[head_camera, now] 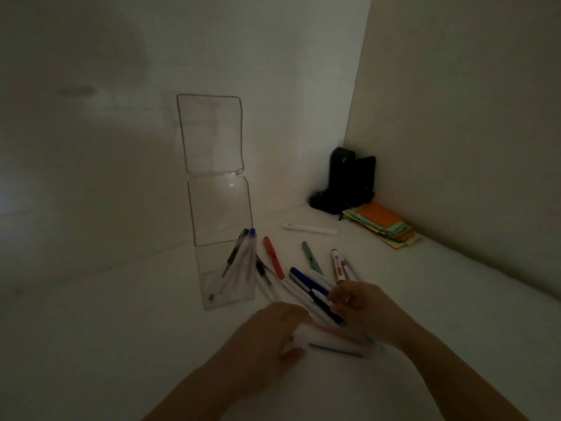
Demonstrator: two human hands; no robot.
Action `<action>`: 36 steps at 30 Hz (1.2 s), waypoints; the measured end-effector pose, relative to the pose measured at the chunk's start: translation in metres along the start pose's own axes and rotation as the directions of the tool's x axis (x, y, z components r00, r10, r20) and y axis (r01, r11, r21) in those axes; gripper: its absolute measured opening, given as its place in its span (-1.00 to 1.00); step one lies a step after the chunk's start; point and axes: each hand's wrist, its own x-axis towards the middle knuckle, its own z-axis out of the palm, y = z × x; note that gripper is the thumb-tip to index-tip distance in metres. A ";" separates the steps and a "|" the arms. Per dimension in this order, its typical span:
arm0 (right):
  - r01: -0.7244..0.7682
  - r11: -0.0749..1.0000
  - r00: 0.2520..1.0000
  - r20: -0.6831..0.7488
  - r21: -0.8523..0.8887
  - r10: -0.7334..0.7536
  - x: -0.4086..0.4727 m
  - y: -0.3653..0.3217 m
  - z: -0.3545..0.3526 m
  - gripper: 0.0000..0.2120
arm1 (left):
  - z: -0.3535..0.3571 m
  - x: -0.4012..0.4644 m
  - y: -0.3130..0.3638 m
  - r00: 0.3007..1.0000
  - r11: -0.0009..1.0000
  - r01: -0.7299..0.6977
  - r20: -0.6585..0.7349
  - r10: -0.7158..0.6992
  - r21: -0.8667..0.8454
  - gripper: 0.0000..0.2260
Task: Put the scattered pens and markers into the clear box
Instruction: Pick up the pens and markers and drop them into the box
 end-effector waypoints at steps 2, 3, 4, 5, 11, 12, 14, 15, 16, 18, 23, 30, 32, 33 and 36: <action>-0.019 0.996 0.995 -0.096 0.086 0.028 -0.004 0.006 0.001 -0.90 | 0.014 0.014 0.006 0.992 0.988 -0.053 0.123 0.034 0.147 -0.49; -0.020 0.994 0.990 -0.140 0.107 0.035 -0.004 0.010 0.000 -0.90 | 0.018 0.020 0.009 0.988 0.974 -0.104 0.137 0.077 0.202 -0.50; -0.014 0.993 0.983 -0.179 0.113 0.034 -0.004 0.013 -0.001 -0.88 | 0.019 0.025 0.010 0.983 0.958 -0.143 0.145 0.109 0.250 -0.53; -0.010 0.994 0.978 -0.208 0.105 0.031 -0.004 0.015 -0.003 -0.88 | 0.018 0.030 0.011 0.979 0.938 -0.169 0.160 0.125 0.302 -0.58; 0.044 0.999 0.992 -0.118 -0.030 -0.048 -0.002 0.009 -0.006 -0.84 | 0.004 0.032 0.008 0.938 0.892 -0.132 0.345 -0.028 0.432 -0.66; 0.049 0.997 0.995 -0.081 -0.058 -0.054 -0.002 0.006 -0.004 -0.81 | 0.003 0.029 0.006 0.930 0.905 -0.109 0.364 -0.054 0.411 -0.66; 0.073 0.987 0.997 -0.014 -0.142 -0.076 0.001 -0.004 -0.001 -0.76 | -0.002 0.019 0.003 0.927 0.924 -0.064 0.364 -0.085 0.377 -0.68; 0.095 0.979 0.995 0.011 -0.180 -0.095 0.003 -0.009 0.001 -0.74 | -0.004 0.014 0.001 0.940 0.936 -0.043 0.332 -0.081 0.350 -0.71; 0.112 0.971 0.994 0.040 -0.210 -0.106 0.006 -0.014 0.002 -0.74 | -0.007 0.009 -0.004 0.955 0.954 -0.014 0.286 -0.076 0.299 -0.76; 0.126 0.951 0.988 0.124 -0.284 -0.094 0.013 -0.022 0.009 -0.68 | -0.015 -0.002 -0.017 0.983 0.994 0.070 0.162 -0.084 0.087 -0.87; 0.073 0.882 0.971 0.236 -0.465 0.044 0.026 -0.047 0.029 -0.60 | -0.063 -0.008 -0.027 0.952 0.857 0.031 -0.245 -0.182 -0.515 -0.72; 0.093 0.793 0.989 0.148 -0.602 -0.003 0.015 -0.049 0.048 -0.67 | -0.142 0.015 -0.016 0.779 0.643 -0.285 -0.562 -0.276 -0.711 -0.69; 0.067 0.861 0.997 0.071 -0.504 -0.036 0.011 -0.046 0.044 -0.73 | -0.153 0.025 -0.018 0.758 0.639 -0.303 -0.585 -0.288 -0.707 -0.72; 0.062 0.869 0.998 0.044 -0.491 -0.046 0.011 -0.045 0.039 -0.75 | -0.155 0.030 -0.019 0.758 0.629 -0.297 -0.578 -0.302 -0.719 -0.73; 0.037 0.945 0.998 -0.031 -0.325 -0.050 0.017 -0.051 0.013 -0.81 | -0.152 0.042 -0.030 0.797 0.552 -0.226 -0.478 -0.368 -0.802 -0.74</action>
